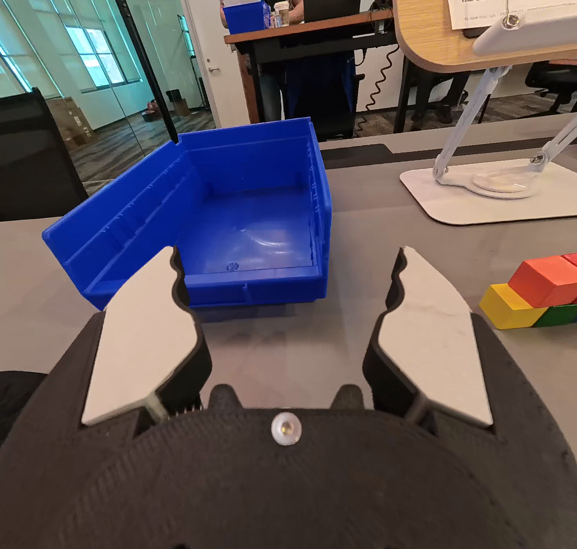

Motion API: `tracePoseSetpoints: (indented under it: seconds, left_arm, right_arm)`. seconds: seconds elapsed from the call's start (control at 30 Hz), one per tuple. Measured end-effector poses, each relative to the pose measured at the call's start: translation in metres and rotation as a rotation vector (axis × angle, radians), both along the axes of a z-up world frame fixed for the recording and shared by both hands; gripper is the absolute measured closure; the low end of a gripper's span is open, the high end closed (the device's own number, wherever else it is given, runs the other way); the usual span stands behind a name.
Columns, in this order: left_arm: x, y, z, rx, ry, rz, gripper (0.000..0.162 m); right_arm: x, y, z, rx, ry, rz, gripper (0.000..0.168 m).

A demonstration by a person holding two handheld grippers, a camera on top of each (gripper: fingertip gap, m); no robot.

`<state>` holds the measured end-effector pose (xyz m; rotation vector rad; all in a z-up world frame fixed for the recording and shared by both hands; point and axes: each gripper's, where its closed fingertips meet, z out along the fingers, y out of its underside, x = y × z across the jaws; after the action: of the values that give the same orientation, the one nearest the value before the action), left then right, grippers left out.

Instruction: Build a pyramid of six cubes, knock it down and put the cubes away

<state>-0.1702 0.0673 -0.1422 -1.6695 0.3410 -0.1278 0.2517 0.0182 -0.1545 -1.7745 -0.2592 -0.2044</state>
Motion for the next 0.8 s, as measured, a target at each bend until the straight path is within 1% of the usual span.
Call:
tracePoseSetpoints:
  seconds: [0.47, 0.8]
  left_arm:
    - [-0.0031, 0.0023, -0.0017, -0.007, 0.018, 0.033, 0.031]
    - [-0.0049, 0.0036, -0.0005, 0.002, 0.012, 0.036, 0.03]
  right_arm:
    - [0.0073, -0.0002, -0.004, -0.015, -0.004, -0.031, 0.025]
    - [0.0051, 0.0006, -0.0044, -0.018, -0.013, -0.024, 0.024]
